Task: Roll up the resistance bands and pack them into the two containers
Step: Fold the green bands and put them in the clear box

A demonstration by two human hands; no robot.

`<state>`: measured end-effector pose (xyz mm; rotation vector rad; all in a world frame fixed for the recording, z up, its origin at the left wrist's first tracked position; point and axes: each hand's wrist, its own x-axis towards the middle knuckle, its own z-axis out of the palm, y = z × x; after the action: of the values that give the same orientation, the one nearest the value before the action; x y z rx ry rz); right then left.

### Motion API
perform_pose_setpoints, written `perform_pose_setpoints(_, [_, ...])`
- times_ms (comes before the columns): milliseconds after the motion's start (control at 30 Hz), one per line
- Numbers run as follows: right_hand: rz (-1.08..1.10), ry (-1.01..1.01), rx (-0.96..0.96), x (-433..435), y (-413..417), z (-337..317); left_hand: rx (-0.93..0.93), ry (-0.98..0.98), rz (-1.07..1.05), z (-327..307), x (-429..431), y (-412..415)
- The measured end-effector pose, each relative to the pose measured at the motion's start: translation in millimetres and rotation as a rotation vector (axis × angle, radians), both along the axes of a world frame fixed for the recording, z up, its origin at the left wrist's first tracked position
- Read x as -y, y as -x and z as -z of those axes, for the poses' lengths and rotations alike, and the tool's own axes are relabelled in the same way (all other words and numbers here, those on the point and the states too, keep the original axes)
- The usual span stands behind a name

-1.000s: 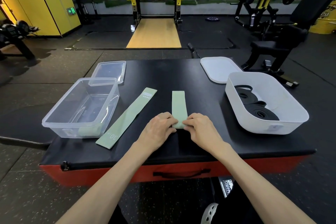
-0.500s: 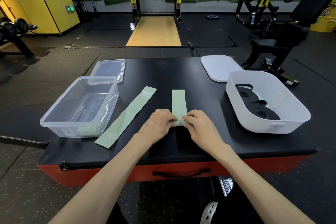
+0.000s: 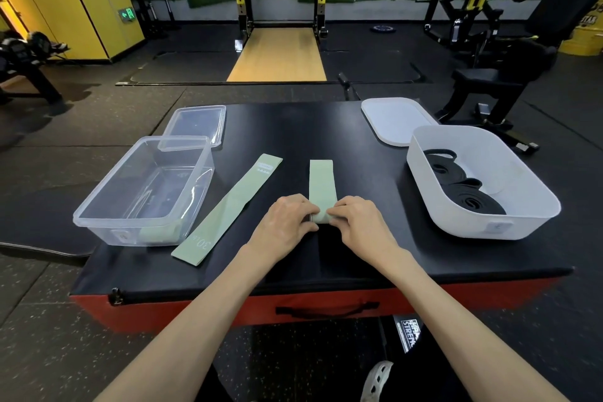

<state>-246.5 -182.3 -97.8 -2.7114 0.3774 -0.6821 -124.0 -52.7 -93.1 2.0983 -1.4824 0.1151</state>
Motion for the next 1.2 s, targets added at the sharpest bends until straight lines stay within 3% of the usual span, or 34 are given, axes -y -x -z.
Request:
perform_pose_setpoints(433, [0.031, 0.016, -0.129, -1, -2, 2, -0.109, -0.002, -0.052, -3, 4, 1])
perform_pose_setpoints(1033, [-0.087, 0.05, -0.037, -12, 28, 10, -0.248, -0.132, 0.004, -20, -19, 20])
perform_pose_setpoints(1200, [-0.077, 0.046, -0.026, -13, 30, 9, -0.291, -0.084, -0.015, -19, -20, 22])
